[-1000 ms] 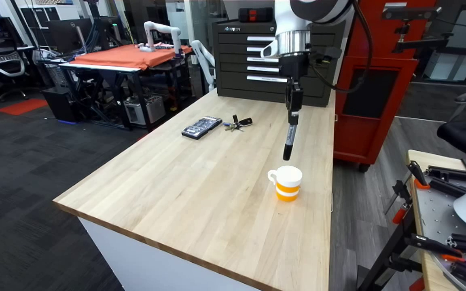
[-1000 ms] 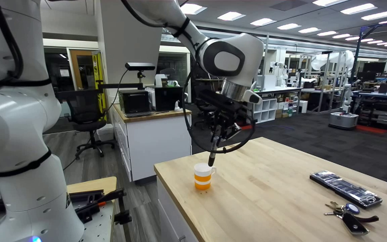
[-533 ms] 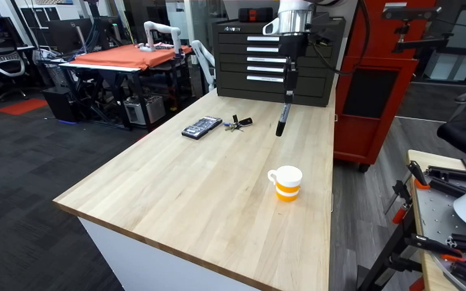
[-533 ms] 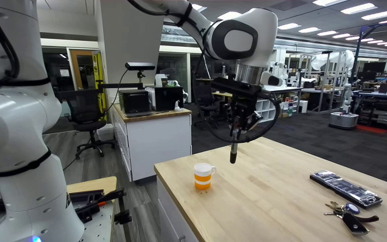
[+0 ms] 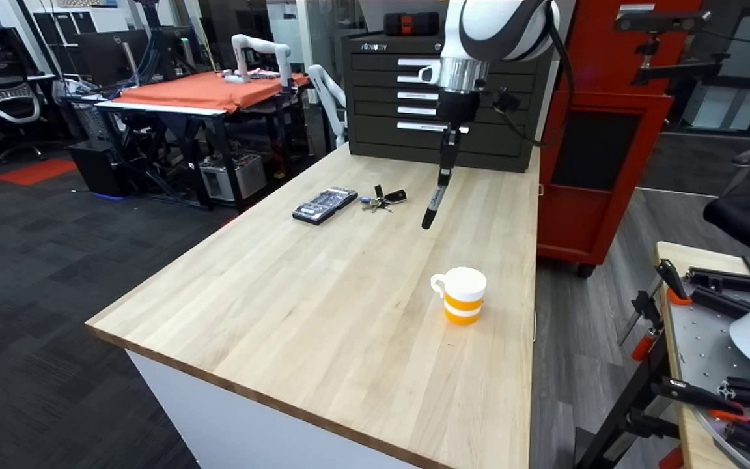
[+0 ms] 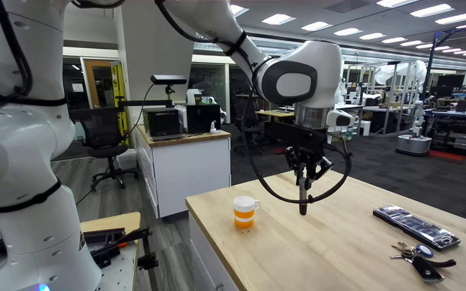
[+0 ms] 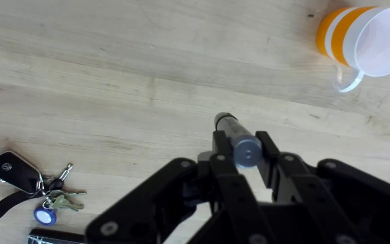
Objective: Remove the marker from the mug and put it on the table
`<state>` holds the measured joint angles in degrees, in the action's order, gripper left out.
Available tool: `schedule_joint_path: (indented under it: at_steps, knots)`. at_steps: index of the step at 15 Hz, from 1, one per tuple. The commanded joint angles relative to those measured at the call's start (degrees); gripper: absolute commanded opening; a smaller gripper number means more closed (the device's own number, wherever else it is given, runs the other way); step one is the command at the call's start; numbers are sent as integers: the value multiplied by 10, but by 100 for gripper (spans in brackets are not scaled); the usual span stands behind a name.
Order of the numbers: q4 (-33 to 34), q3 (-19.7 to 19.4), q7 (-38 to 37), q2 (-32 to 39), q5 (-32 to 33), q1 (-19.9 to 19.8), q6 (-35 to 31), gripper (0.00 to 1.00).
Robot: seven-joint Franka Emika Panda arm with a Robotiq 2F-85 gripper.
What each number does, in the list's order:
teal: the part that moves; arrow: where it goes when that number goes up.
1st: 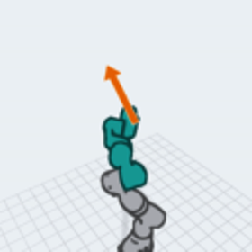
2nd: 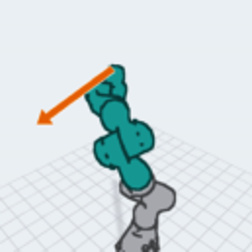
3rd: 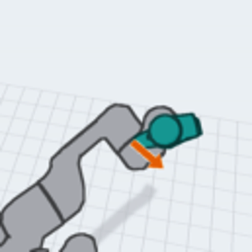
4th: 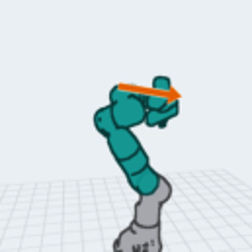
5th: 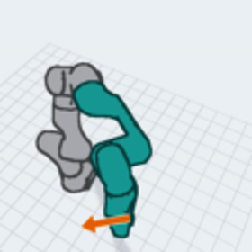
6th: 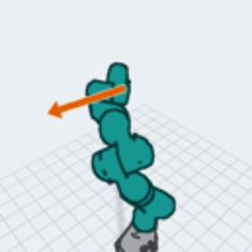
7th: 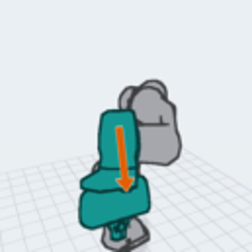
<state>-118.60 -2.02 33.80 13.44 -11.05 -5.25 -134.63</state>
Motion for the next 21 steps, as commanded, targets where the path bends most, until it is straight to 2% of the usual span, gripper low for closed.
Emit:
schedule_joint_path:
  at_steps: [1,9,10,11,13,18,20,21]
  knots:
    - [-12,18,13,25,-31,-19,-72,6]
    - [-70,57,32,59,-78,-59,-168,6]
    - [-78,61,33,59,-81,-64,-170,26]
    - [-85,67,38,56,-86,-69,-171,51]
    - [-97,72,40,52,-90,-74,-168,53]
    - [-124,66,26,32,-72,-72,-152,86]
    - [-129,58,10,23,-61,-68,-140,97]
    - [-129,54,5,20,-56,-66,-130,100]
